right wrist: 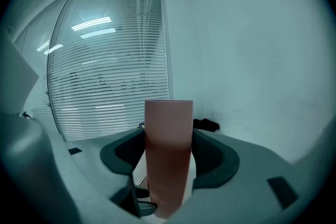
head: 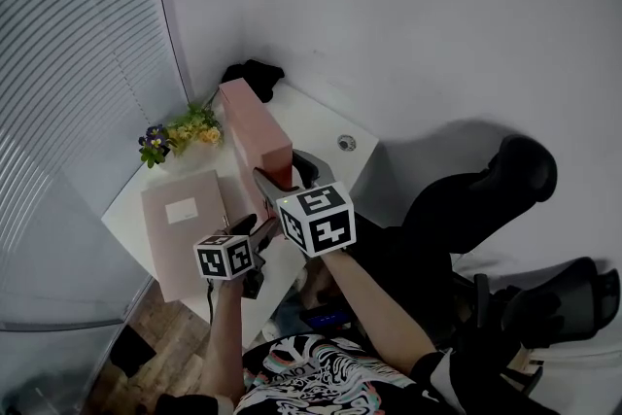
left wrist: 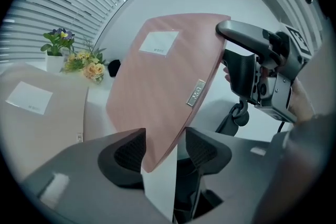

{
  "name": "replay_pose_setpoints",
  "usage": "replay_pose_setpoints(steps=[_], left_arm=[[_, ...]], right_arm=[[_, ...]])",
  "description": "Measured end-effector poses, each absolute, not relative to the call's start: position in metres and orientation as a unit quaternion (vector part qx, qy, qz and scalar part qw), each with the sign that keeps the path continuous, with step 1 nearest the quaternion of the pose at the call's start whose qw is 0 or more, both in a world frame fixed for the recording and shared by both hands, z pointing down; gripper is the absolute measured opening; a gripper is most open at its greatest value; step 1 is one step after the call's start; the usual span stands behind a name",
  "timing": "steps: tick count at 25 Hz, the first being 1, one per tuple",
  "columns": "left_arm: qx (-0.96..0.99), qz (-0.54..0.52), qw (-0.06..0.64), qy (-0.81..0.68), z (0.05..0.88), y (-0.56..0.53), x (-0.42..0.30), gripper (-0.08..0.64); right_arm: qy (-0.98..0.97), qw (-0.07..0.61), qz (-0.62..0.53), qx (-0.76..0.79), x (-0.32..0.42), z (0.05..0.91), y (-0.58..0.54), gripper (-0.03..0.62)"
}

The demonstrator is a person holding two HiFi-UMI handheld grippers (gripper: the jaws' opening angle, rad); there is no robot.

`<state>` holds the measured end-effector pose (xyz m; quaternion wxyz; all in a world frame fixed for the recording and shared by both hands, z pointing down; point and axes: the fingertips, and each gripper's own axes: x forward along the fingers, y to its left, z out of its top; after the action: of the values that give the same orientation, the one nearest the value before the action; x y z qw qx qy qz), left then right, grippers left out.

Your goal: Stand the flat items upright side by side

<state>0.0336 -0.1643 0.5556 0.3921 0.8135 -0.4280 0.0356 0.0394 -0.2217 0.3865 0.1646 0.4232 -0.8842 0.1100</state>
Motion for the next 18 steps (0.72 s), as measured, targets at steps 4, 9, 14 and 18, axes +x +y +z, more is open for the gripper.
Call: replay_pose_setpoints(steps=[4, 9, 14, 18], left_arm=[[0.806, 0.035, 0.399, -0.436, 0.562, -0.17, 0.026, 0.221], [0.794, 0.026, 0.411, -0.447, 0.57, -0.172, 0.018, 0.216], [0.787, 0.027, 0.41, -0.459, 0.576, -0.174, 0.013, 0.206], [0.785, 0.025, 0.414, -0.461, 0.579, -0.174, 0.012, 0.204]], right_arm=[[-0.879, 0.178, 0.113, 0.427, 0.04, 0.401, -0.213, 0.281], [-0.875, 0.191, 0.122, 0.427, 0.04, 0.42, -0.203, 0.281], [-0.873, 0.204, 0.127, 0.424, 0.04, 0.433, -0.197, 0.281], [-0.874, 0.203, 0.125, 0.423, 0.04, 0.436, -0.197, 0.281]])
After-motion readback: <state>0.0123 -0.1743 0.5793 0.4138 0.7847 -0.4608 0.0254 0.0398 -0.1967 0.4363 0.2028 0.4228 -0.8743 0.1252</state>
